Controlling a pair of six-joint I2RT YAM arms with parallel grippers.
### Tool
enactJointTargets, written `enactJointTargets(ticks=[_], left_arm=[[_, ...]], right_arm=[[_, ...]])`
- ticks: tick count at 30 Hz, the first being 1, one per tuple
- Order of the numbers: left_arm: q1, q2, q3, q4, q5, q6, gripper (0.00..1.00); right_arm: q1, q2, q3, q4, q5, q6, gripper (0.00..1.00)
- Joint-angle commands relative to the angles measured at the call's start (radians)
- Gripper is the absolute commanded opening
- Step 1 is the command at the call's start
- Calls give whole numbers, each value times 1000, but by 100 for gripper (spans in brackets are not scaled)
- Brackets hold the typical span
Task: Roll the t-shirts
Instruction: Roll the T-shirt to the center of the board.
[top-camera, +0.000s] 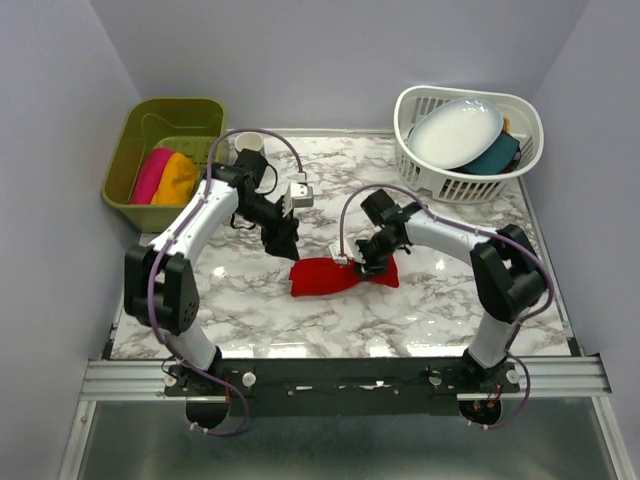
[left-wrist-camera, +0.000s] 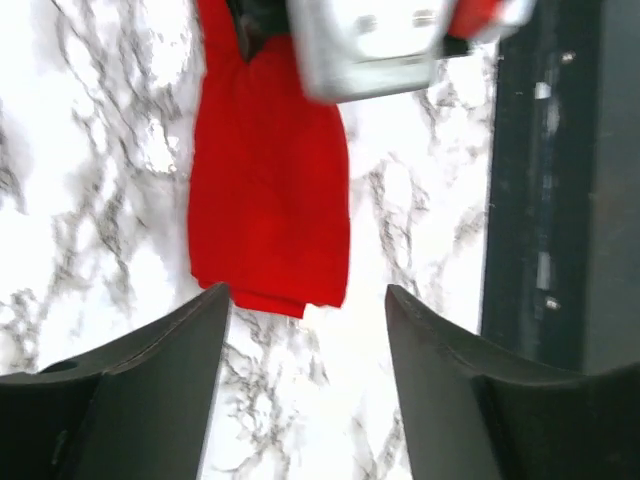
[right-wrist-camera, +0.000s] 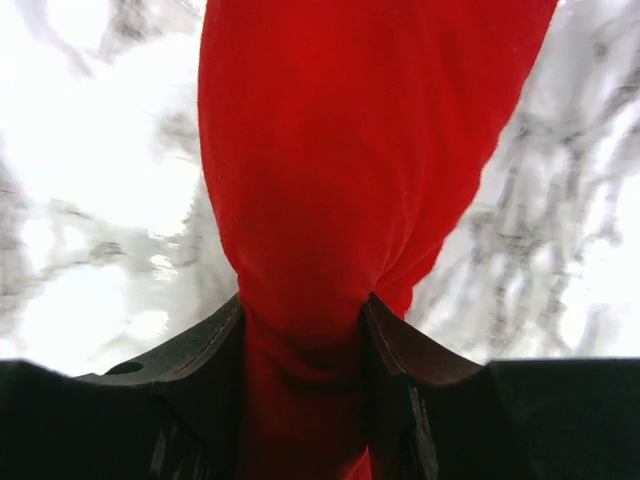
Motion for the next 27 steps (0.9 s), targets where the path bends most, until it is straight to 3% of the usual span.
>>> enactJointTargets(ticks=[1, 3, 5, 10, 22, 27], left_arm=[[-92, -222, -246, 401, -155, -123, 75], [-175, -332, -332, 580, -253, -189, 83], [-246, -375, -434, 655, -319, -188, 84], [-379, -357, -532, 817, -437, -241, 86], [-428, -155, -486, 957, -370, -318, 88], [-436, -161, -451, 948, -307, -465, 88]], right_arm=[[-62, 175, 180, -418, -199, 101, 49], [-87, 238, 237, -465, -248, 137, 49], [-93, 258, 260, -497, -268, 131, 49], [-98, 338, 346, -626, -305, 104, 49], [-99, 295, 283, -542, -302, 150, 50], [-99, 286, 269, -498, -296, 196, 50]])
